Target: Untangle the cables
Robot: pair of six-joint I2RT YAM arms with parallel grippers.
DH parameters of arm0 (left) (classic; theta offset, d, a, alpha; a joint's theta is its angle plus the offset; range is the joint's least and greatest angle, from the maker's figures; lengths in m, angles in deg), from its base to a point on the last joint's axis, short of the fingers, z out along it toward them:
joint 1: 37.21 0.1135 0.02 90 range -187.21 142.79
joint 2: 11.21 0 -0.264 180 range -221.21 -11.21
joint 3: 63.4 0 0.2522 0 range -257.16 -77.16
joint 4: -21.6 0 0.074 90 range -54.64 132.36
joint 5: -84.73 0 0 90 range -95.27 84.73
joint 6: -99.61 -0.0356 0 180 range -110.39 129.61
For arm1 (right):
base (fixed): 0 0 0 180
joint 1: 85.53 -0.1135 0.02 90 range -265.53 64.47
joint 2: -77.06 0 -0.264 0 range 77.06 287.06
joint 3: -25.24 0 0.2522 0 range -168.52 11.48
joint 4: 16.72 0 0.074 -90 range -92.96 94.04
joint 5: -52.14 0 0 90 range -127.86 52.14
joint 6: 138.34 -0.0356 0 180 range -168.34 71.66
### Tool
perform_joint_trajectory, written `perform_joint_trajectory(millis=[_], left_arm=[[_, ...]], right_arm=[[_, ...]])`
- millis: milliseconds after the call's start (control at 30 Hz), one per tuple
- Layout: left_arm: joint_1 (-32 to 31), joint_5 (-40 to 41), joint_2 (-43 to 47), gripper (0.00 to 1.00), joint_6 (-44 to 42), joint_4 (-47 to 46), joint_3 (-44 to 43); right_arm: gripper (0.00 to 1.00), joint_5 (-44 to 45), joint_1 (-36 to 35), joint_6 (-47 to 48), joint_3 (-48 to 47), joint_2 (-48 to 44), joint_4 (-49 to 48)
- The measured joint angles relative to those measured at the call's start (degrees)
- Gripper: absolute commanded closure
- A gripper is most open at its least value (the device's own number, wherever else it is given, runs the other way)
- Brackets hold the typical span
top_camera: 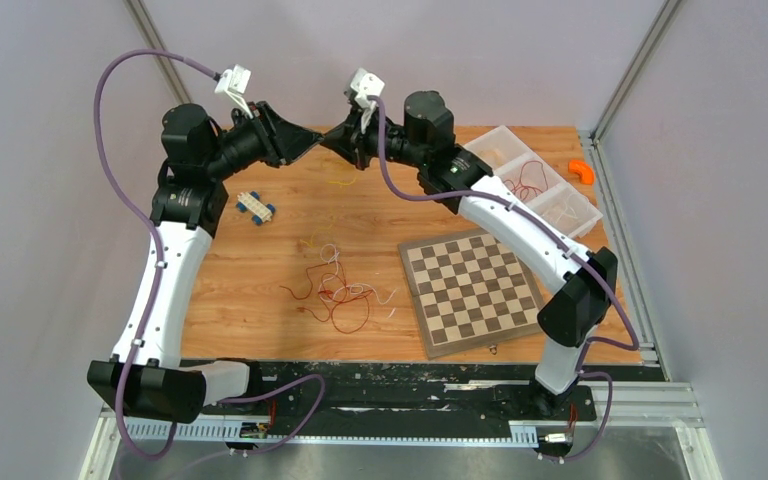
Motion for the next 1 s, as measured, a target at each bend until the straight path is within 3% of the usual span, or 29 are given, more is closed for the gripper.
perform_joint_trajectory(millis=[33,100,467,667,1000], left_arm=[[0.00,-0.33,0.00,0.13,-0.26,-0.24,0.07],[-0.09,-1.16,0.00,0.02,-0.61,-0.74,0.09],[-0.33,-0.04,0.48,0.00,-6.75,-4.87,4.59],[-0.33,-0.04,-2.01,0.00,-7.56,-6.10,5.60],[-0.33,0.13,-3.67,0.00,-9.90,-5.46,5.60]], right_arm=[[1.00,-0.24,0.37,-0.22,0.00,-0.04,0.13],[1.00,-1.51,2.47,-1.81,0.02,-0.24,0.98],[1.00,-8.04,31.80,-6.10,6.93,-9.68,7.06],[1.00,-9.27,39.10,-5.99,4.52,-9.51,7.02],[1.00,-10.03,49.31,-9.29,-6.54,3.91,4.22]])
